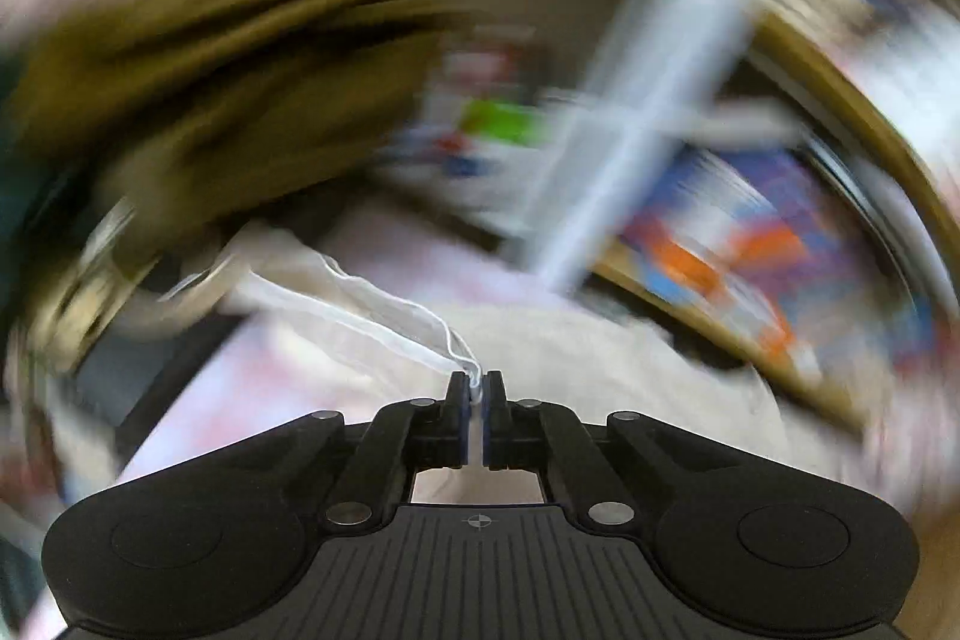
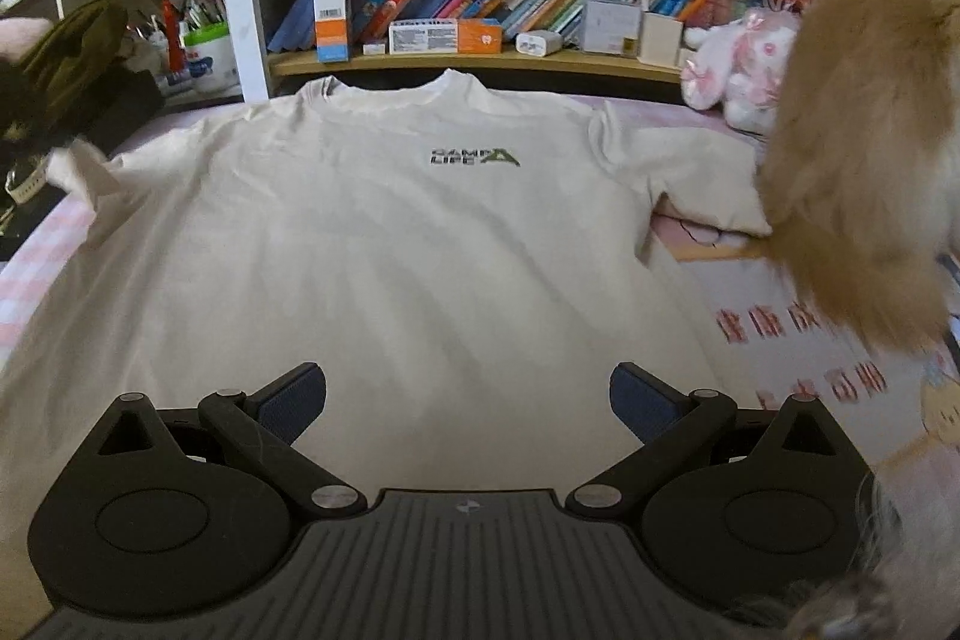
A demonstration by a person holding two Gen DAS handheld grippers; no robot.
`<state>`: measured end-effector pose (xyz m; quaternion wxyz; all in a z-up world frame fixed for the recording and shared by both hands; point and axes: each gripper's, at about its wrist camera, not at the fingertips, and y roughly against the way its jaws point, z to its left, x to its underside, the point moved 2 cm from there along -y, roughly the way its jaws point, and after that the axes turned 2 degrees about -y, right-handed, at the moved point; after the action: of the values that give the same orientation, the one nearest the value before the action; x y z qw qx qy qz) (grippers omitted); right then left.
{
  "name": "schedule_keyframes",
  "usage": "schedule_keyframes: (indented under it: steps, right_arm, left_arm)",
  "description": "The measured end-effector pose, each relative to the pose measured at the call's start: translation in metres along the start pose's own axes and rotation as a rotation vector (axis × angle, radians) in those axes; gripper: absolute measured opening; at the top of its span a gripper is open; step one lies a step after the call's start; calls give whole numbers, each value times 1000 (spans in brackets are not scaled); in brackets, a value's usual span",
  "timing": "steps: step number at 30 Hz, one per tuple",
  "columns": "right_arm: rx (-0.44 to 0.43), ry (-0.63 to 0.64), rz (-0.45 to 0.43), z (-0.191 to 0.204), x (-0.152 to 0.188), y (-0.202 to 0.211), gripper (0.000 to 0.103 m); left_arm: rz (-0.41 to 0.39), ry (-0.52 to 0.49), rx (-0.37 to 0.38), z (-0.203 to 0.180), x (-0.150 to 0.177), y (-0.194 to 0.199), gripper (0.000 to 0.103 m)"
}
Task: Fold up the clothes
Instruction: 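Grasp the sleeve edge of the T-shirt with the left gripper, then fold the held sleeve onto the shirt body with the left gripper and release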
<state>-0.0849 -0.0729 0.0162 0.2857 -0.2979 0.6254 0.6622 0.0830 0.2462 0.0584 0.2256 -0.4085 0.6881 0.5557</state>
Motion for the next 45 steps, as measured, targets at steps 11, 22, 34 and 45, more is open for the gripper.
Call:
schedule_keyframes:
  steps: [11,22,34,45]
  right_arm:
    - [-153,26,35,-30,-13,-32,102]
    - [-248,72,100,-33,-5,-45,102]
    - [-230,20,138,-45,-1,-56,102]
    - [-215,15,123,-48,-2,-59,102]
  left_arm:
    - [297,-501,9,-120,81,-44,41]
    - [141,30,-161,-54,23,-60,51]
    - [118,22,155,-120,-26,-115,45]
    - [245,-265,-4,-114,57,-90,48]
